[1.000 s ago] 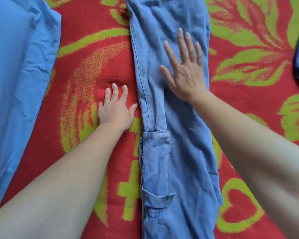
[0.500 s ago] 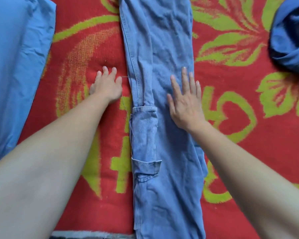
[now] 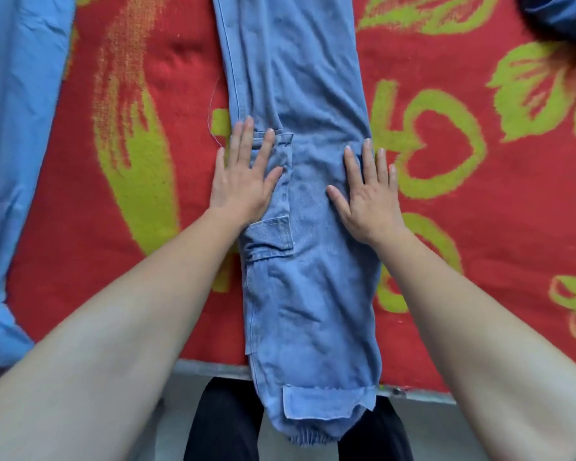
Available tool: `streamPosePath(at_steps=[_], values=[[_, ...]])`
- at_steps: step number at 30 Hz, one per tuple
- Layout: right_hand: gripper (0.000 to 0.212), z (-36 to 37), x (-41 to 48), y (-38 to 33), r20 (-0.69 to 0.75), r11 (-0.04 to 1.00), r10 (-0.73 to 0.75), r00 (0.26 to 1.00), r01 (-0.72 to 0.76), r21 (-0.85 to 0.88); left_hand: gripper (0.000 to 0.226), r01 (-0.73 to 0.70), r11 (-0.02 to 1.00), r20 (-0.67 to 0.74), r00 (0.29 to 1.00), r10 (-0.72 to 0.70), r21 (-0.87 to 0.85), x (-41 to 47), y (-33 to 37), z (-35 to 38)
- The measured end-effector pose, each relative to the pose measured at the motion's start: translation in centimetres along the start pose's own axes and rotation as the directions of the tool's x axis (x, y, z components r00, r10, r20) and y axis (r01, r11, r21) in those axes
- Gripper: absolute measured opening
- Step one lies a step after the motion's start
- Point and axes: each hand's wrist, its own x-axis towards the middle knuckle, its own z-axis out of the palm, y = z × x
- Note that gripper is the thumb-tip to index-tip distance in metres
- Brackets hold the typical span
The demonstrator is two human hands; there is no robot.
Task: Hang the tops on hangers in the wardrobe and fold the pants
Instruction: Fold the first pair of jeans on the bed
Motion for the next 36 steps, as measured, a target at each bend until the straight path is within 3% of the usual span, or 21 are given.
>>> streamPosePath(at_steps=[1, 3, 5, 6, 7, 10, 14, 18, 21, 26, 28, 30, 32, 34, 36], values=[[0.076, 0.2, -1.6, 0.0, -0.007, 0.997, -0.002, 1.000, 0.003, 0.071, 0.063, 0.042, 0.993, -0.047, 0.998, -0.047, -0.107, -1.1, 0.1, -0.2], [0.077, 0.3, -5.2, -0.2, -0.030, 0.968, 0.041, 0.999, -0.032, 0.249, 0.061, 0.248, 0.876, -0.124, 0.938, -0.324, -0.414, -3.4, 0.9, -0.9], [0.078, 0.6, -9.0, -0.3, -0.025, 0.914, 0.144, 0.989, -0.123, 0.386, 0.058, 0.449, 0.527, -0.035, 0.736, -0.676, -0.722, -5.9, 2.3, -1.2], [0.078, 0.9, -10.8, -0.2, -0.001, 0.875, 0.213, 0.977, -0.190, 0.445, 0.058, 0.511, 0.357, 0.058, 0.630, -0.775, -0.782, -7.5, 2.9, -1.1], [0.077, 1.3, -12.5, 0.0, 0.046, 0.825, 0.284, 0.958, -0.269, 0.498, 0.061, 0.570, 0.262, 0.148, 0.574, -0.806, -0.779, -9.7, 3.7, -0.9], [0.071, 2.7, -17.5, 0.8, 0.250, 0.691, 0.403, 0.880, -0.472, 0.547, 0.074, 0.740, 0.282, 0.371, 0.581, -0.724, -0.610, -17.8, 6.3, 0.9], [0.071, 4.6, -23.7, 1.4, 0.477, 0.705, 0.293, 0.828, -0.524, 0.477, 0.089, 0.846, 0.240, 0.554, 0.500, -0.666, -0.475, -27.8, 9.5, 3.7], [0.069, 5.9, -27.7, 2.4, 0.550, 0.709, 0.222, 0.805, -0.521, 0.476, 0.089, 0.832, 0.119, 0.630, 0.496, -0.598, -0.542, -32.5, 10.7, 4.9], [0.062, 7.3, -30.4, 2.2, 0.583, 0.663, 0.192, 0.790, -0.542, 0.516, 0.084, 0.820, 0.165, 0.636, 0.536, -0.555, -0.548, -33.8, 10.8, 5.4], [0.065, 8.5, -32.7, 0.3, 0.484, 0.437, 0.303, 0.821, -0.571, 0.695, 0.072, 0.752, 0.249, 0.574, 0.637, -0.515, -0.611, -34.1, 10.0, 6.3], [0.091, 9.3, -34.4, -0.2, 0.504, 0.343, 0.299, 0.811, -0.584, 0.736, 0.054, 0.688, 0.147, 0.578, 0.690, -0.436, -0.711, -36.0, 10.6, 6.7], [0.115, 9.7, -36.5, -0.8, 0.592, 0.149, 0.273, 0.758, -0.641, 0.753, 0.046, 0.639, 0.024, 0.581, 0.714, -0.390, -0.769, -38.9, 11.2, 6.7], [0.108, 9.3, -38.7, -1.7, 0.613, 0.002, 0.182, 0.769, -0.624, 0.781, 0.051, 0.606, -0.094, 0.598, 0.727, -0.337, -0.790, -41.7, 11.1, 6.1], [0.092, 8.4, -41.1, -2.7, 0.593, -0.030, 0.132, 0.794, -0.595, 0.803, 0.049, 0.587, -0.217, 0.626, 0.733, -0.267, -0.780, -44.3, 10.7, 5.1], [0.085, 7.7, -44.0, -3.5, 0.613, -0.088, 0.095, 0.784, -0.607, 0.790, 0.049, 0.606, -0.260, 0.657, 0.719, -0.225, -0.752, -46.6, 10.4, 4.1]])
